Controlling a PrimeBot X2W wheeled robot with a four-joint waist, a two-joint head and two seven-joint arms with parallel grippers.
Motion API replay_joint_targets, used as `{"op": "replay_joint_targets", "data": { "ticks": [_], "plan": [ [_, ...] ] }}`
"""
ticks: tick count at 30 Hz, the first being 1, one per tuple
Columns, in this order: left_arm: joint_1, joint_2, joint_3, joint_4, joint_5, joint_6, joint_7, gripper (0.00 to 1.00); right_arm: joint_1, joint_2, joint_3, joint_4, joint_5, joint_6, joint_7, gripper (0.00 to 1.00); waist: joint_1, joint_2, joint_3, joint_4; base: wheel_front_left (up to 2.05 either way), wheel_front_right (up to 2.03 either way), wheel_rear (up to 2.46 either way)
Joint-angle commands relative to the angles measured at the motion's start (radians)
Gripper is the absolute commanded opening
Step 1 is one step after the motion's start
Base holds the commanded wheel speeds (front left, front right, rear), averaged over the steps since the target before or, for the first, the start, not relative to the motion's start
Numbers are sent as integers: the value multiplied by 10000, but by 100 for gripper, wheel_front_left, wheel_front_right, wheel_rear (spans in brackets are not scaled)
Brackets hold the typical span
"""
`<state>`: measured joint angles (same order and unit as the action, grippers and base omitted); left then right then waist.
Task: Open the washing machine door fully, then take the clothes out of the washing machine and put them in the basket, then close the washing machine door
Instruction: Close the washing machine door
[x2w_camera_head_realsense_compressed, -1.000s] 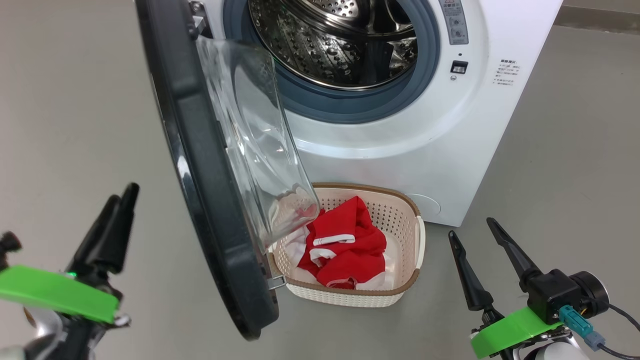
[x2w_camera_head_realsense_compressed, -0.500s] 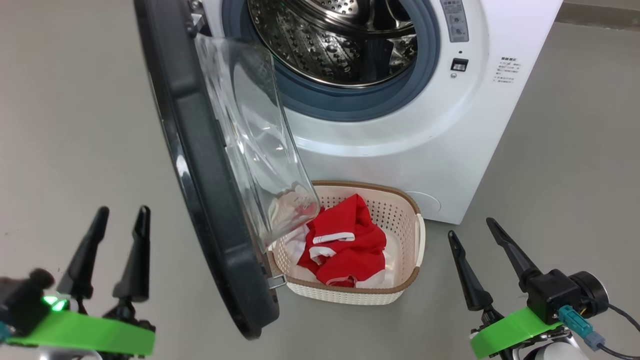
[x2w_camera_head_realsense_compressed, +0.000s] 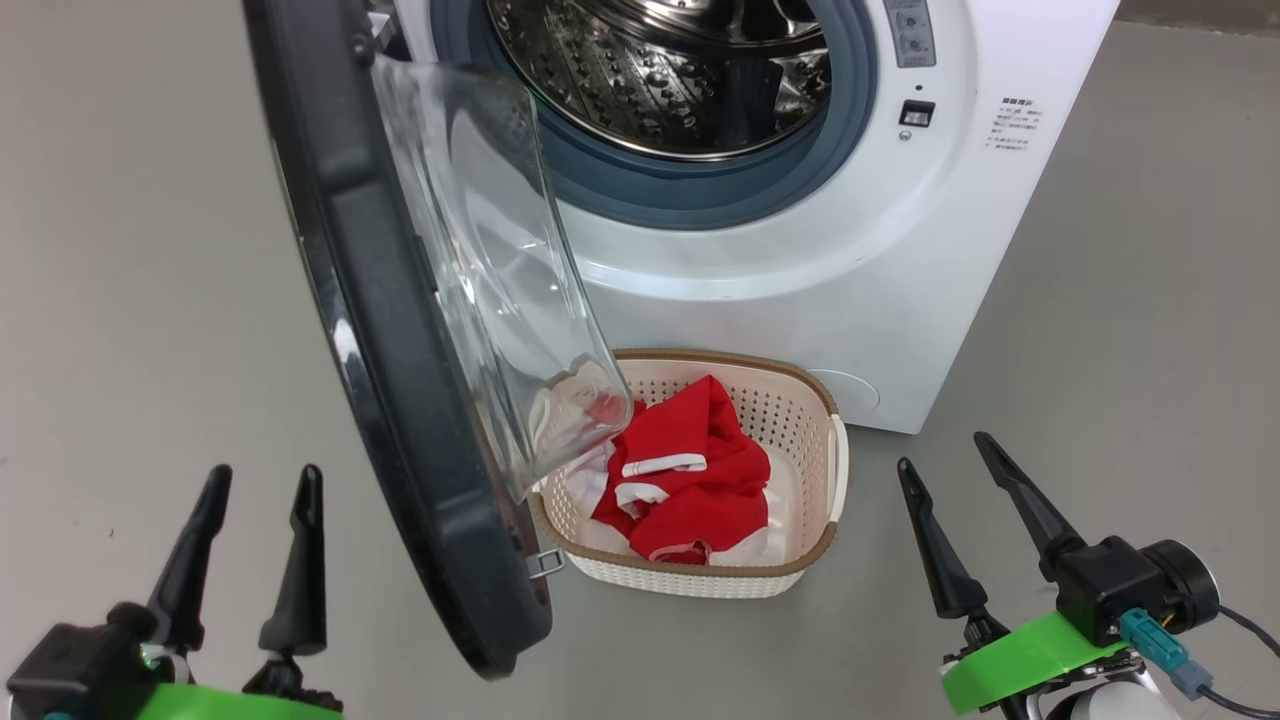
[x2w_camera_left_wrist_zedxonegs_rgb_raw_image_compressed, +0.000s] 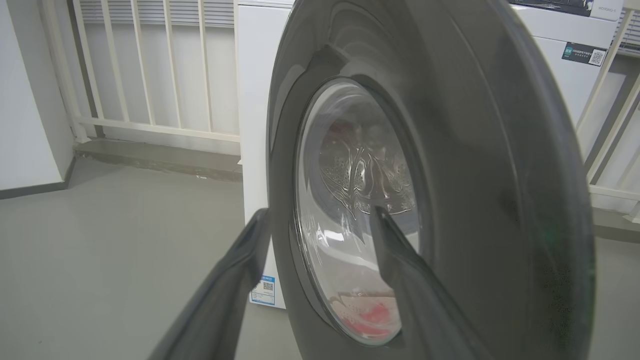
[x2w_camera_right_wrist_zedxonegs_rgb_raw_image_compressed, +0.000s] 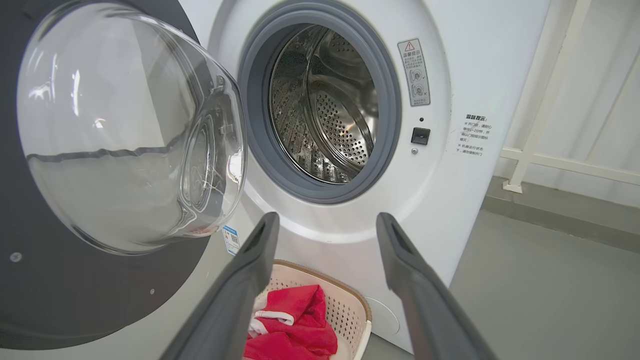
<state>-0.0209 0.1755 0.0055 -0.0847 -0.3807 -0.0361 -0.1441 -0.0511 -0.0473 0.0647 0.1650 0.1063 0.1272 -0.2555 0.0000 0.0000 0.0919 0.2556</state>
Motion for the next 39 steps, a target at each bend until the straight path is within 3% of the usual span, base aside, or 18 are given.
{"op": "replay_joint_targets", "data": {
  "ticks": [1, 13, 29, 30, 32, 39],
  "plan": [
    [-59, 138, 381, -364, 101, 113, -141, 100, -369, -29, 184, -289, 91, 35, -63, 100, 0, 0, 15, -17, 0, 0, 0],
    [488, -118, 319, -904, 209, 594, -125, 100, -352, -29, 148, -306, 245, 35, -63, 100, 0, 0, -45, -8, 0, 0, 0],
    [571, -143, 211, -1030, 156, 737, -126, 100, -350, -29, 148, -307, 227, 35, -63, 100, 0, 0, -29, -3, 0, 0, 0],
    [560, -184, 206, -1031, 64, 720, -110, 60, -347, -29, 145, -303, 233, 35, -63, 100, 0, 0, -31, -3, 0, 0, 0],
    [519, -249, 210, -1034, -121, 690, -54, 0, -337, -29, 132, -290, 243, 35, -63, 100, 0, 0, -42, 3, 0, 0, 0],
    [-40, -398, 567, -815, -1294, 443, 223, 0, -339, -29, 123, -283, 244, 35, -63, 100, 0, 0, -52, 16, 0, 0, 0]
  ]
}}
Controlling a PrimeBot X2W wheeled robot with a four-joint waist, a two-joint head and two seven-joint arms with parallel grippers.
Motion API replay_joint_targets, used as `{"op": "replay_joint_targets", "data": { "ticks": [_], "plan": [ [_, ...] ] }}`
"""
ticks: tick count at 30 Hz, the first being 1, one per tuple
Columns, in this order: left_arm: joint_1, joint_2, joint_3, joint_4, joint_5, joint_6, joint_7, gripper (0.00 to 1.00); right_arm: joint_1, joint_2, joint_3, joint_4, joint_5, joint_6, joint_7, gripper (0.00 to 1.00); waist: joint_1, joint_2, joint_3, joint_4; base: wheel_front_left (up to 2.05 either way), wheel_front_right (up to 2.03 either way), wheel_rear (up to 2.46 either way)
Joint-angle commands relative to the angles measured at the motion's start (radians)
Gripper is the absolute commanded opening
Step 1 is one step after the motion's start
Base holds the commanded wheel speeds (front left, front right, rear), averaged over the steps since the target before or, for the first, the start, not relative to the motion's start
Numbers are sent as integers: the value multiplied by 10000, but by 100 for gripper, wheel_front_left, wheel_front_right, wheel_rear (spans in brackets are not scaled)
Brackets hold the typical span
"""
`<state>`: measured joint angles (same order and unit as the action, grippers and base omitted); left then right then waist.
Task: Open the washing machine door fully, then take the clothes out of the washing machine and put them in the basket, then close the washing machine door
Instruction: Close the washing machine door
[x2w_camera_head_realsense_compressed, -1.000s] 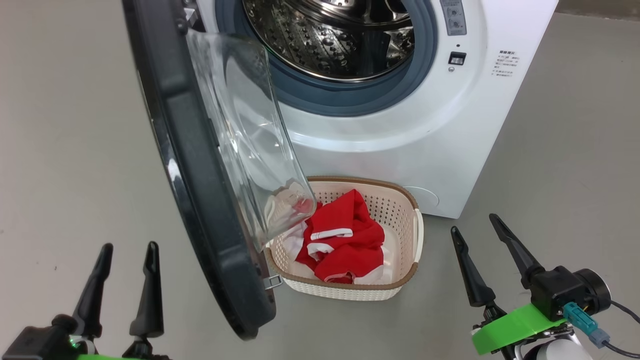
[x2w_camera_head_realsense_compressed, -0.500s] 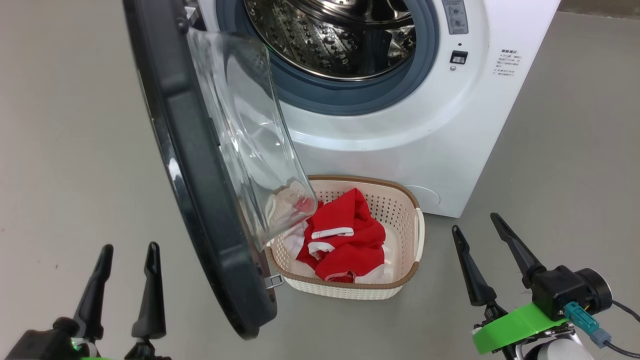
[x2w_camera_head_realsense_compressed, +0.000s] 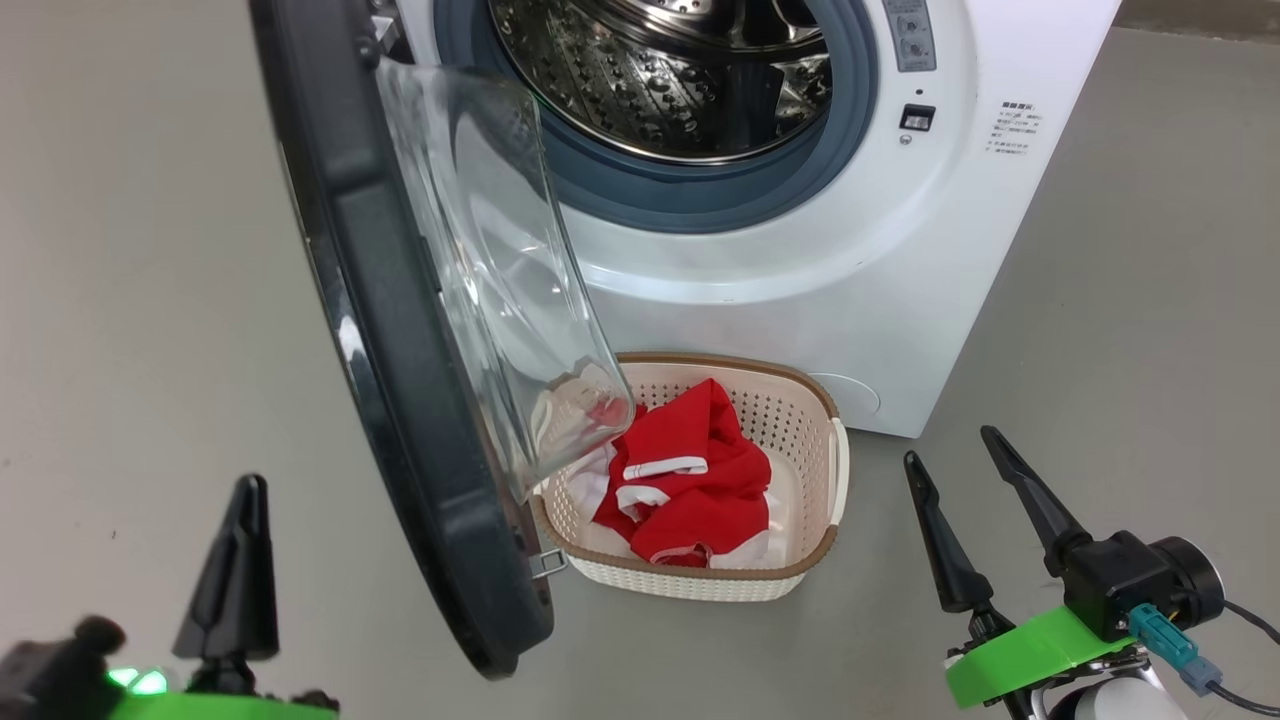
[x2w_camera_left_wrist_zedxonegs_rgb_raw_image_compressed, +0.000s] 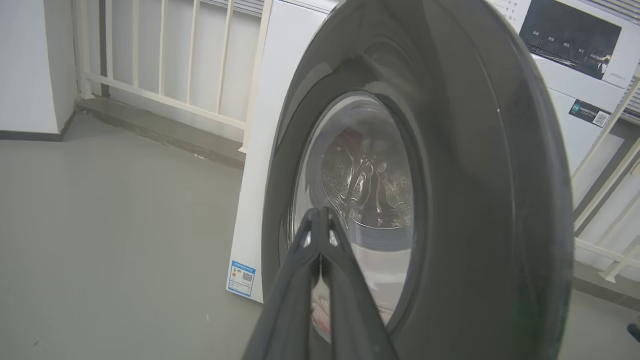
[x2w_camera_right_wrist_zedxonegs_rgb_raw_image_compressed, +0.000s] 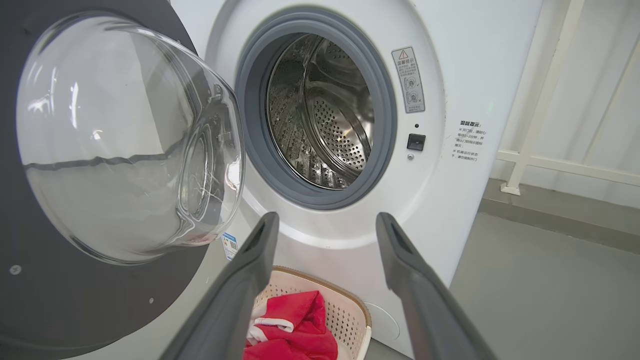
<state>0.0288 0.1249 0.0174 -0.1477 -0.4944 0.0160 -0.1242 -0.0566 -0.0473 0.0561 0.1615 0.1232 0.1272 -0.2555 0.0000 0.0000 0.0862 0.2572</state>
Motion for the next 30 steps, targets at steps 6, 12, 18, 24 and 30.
{"op": "replay_joint_targets", "data": {
  "ticks": [6, 12, 18, 24, 30],
  "plan": [
    [-1300, -25, 1037, 85, -1748, -296, 507, 0, -290, -29, 237, -218, 83, 35, -63, 100, 0, 0, 13, -31, 0, 0, 0],
    [-2184, -321, 1652, 48, -4451, -287, 1814, 0, -271, -29, 249, -192, 76, 35, -63, 100, 0, 0, 2, -94, 0, 0, 0],
    [-2738, -507, 2212, -371, -7572, 424, 3695, 0, -263, -29, 257, -206, 54, 35, -63, 100, 0, 0, -3, -179, 0, 0, 0],
    [-2941, -513, 2575, -828, -9226, 1255, 4864, 0, -283, -29, 245, -241, 39, 35, -63, 100, 0, 0, 107, -242, 0, 0, 0],
    [-3118, -570, 2802, -1194, -10437, 2360, 5569, 0, -353, -29, 262, -272, 35, 35, -63, 100, 0, 0, 296, -290, 0, 0, 0]
  ]
}}
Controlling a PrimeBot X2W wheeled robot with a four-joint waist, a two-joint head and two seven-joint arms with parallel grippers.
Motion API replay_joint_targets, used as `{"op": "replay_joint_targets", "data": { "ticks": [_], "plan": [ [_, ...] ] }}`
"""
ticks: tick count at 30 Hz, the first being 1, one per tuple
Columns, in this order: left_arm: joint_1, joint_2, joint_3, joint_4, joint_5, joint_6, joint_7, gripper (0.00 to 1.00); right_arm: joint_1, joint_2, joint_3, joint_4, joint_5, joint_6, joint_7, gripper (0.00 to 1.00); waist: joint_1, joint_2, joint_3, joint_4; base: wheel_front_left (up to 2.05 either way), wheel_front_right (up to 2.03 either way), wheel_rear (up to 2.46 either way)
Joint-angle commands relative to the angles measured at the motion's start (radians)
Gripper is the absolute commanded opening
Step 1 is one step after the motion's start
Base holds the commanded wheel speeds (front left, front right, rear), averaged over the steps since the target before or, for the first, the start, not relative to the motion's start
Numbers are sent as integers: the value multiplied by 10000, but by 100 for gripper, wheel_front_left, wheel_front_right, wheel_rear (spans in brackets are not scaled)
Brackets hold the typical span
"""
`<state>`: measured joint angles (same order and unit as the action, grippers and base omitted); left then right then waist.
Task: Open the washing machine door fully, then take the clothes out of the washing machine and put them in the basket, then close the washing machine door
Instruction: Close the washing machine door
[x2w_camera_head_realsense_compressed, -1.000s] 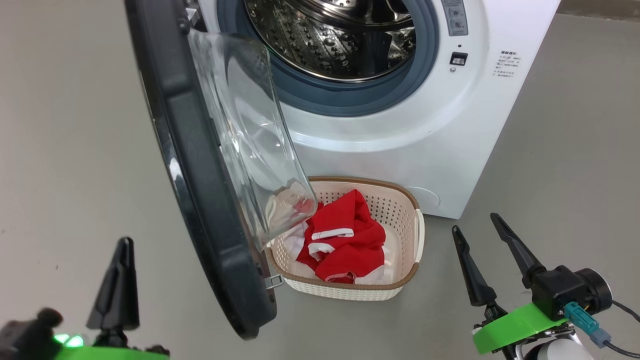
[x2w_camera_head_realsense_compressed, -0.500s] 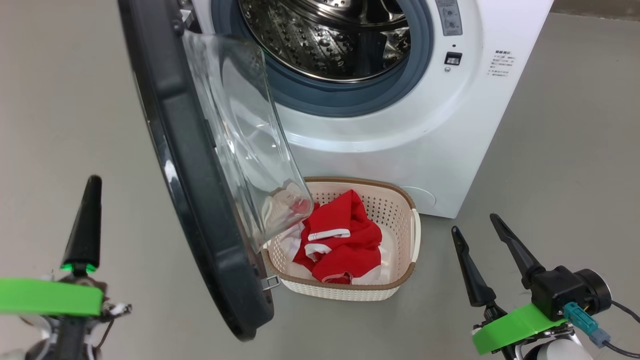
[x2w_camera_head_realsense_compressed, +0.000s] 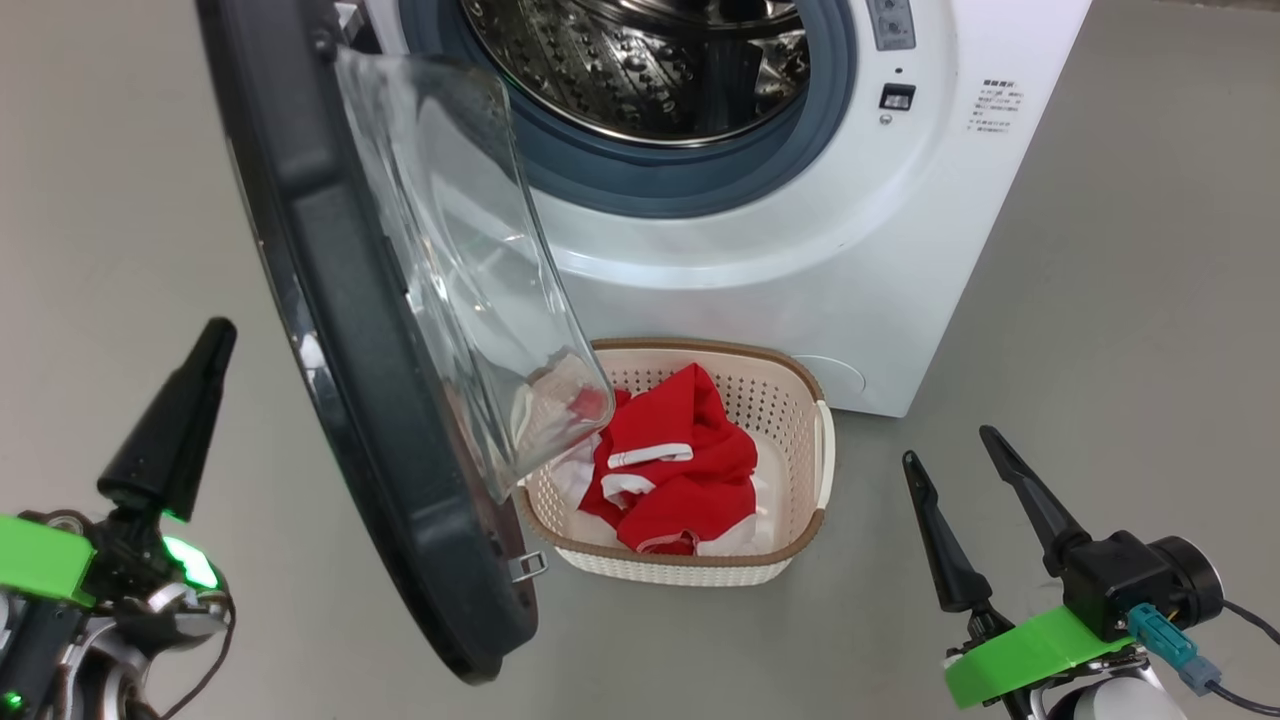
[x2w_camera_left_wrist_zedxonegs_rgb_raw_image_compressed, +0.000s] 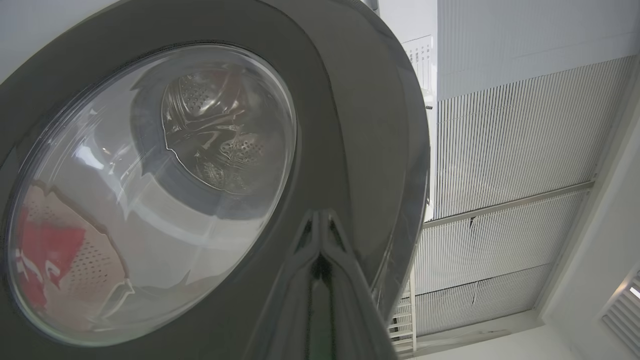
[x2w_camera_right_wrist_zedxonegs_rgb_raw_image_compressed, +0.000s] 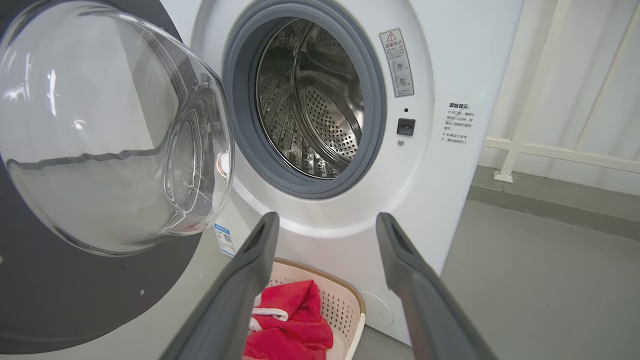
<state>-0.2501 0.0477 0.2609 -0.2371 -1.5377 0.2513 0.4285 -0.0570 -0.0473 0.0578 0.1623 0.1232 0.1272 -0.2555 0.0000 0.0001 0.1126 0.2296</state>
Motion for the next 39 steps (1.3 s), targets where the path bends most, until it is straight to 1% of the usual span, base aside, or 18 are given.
{"op": "replay_joint_targets", "data": {
  "ticks": [1, 5, 9, 15, 20, 26, 39],
  "plan": [
    [-341, 231, 355, -344, -63, 143, 136, 0, -367, -29, 243, -286, 33, 35, -63, 100, 0, -1, 65, -22, 0, 0, 0],
    [-383, 310, 265, -389, -278, 524, 468, 0, -443, -29, 247, -301, 13, 35, -63, 100, 0, -1, 164, -74, 0, 0, 0],
    [-458, 251, 106, -536, -644, 740, 741, 0, -499, -29, 220, -286, -5, 35, -63, 100, 0, -1, 216, -128, 0, 0, 0],
    [-457, 209, -155, -746, -669, 854, 794, 0, -530, -29, 225, -274, 31, 35, -63, 100, 0, -1, 265, -220, 0, 0, 0],
    [-542, 127, -431, -965, -964, 935, 768, 0, -606, -29, 239, -267, 89, 35, -63, 100, 0, -1, 350, -327, 0, 0, 0],
    [-592, 79, -784, -1117, -1057, 892, 572, 0, -759, -29, 327, -244, 132, 35, -63, 100, 0, -1, 459, -592, 0, 0, 0],
    [-968, 40, -1510, -950, -983, 556, -109, 0, -891, -29, 307, -263, 255, 35, -63, 100, 0, -1, 664, -1222, 0, 0, 0]
  ]
}}
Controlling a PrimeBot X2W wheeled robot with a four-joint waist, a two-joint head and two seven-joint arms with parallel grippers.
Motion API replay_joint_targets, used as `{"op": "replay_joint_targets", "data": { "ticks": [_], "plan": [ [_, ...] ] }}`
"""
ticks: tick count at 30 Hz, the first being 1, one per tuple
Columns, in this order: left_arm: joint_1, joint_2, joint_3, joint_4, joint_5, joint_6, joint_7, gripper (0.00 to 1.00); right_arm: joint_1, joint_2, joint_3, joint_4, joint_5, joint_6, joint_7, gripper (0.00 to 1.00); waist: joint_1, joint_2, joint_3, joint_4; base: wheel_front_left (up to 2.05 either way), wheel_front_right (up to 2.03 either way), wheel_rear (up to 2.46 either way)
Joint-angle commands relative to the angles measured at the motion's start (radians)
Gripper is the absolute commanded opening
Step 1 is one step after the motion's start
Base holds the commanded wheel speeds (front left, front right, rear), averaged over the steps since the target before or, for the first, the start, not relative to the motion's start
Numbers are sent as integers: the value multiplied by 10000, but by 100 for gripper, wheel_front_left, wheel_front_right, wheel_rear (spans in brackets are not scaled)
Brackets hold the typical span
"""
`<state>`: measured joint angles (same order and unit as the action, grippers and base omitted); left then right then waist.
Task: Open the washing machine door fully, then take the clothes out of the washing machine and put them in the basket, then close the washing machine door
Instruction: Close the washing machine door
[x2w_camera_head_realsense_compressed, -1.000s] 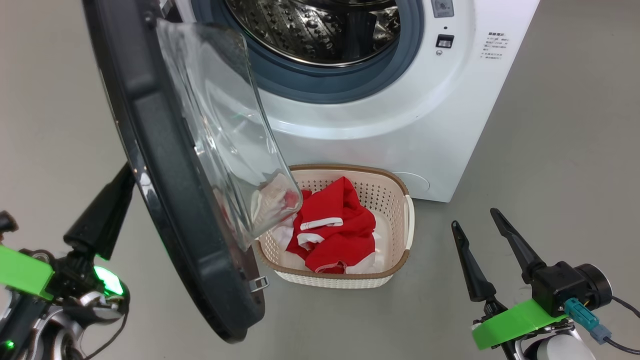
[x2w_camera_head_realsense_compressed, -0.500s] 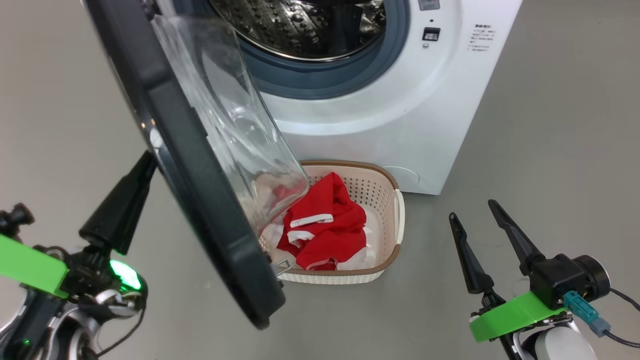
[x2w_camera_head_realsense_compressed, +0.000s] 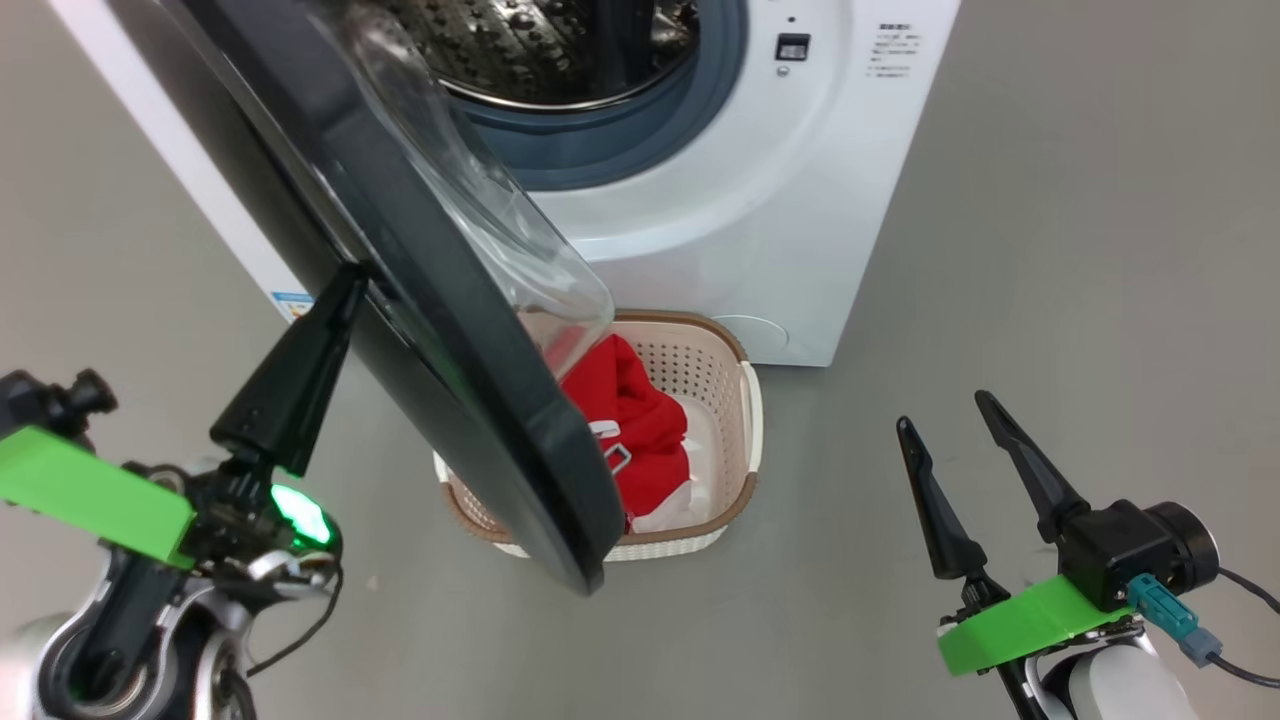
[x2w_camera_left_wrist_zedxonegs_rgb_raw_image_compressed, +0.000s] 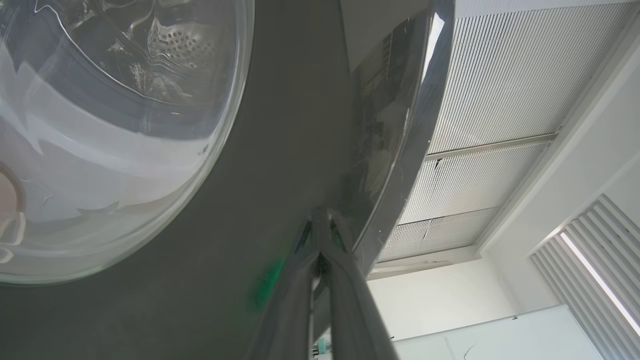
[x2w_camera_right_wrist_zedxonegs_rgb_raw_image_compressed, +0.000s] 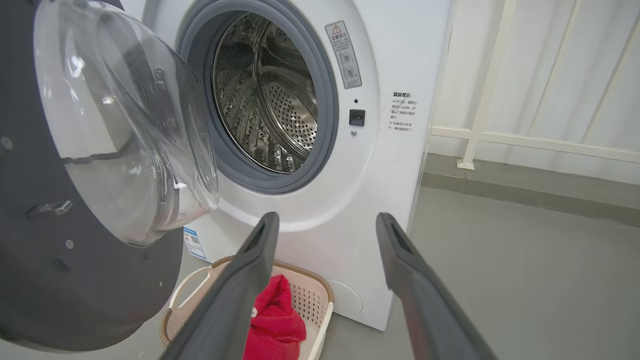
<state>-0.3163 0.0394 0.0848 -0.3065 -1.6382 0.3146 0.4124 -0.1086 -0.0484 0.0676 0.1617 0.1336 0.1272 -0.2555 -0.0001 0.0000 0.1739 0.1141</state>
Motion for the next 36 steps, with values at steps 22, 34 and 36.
{"op": "replay_joint_targets", "data": {
  "ticks": [22, 34, 36],
  "plan": [
    [-1935, 110, -801, 1241, 488, -1003, -1665, 0, -547, -18, 169, -389, 46, 35, -63, 100, 1, 0, 629, -1173, 0, 0, 0],
    [-3182, 109, -1300, 2411, 283, -1472, -2512, 0, -600, -18, 188, -444, -25, 35, -63, 100, 1, 0, 931, -1557, 0, 0, 0],
    [-3425, 109, -1424, 2596, 282, -1508, -2621, 0, -612, -18, 182, -487, -47, 35, -63, 100, 1, 0, 1035, -1583, 0, 0, 0]
  ]
}}
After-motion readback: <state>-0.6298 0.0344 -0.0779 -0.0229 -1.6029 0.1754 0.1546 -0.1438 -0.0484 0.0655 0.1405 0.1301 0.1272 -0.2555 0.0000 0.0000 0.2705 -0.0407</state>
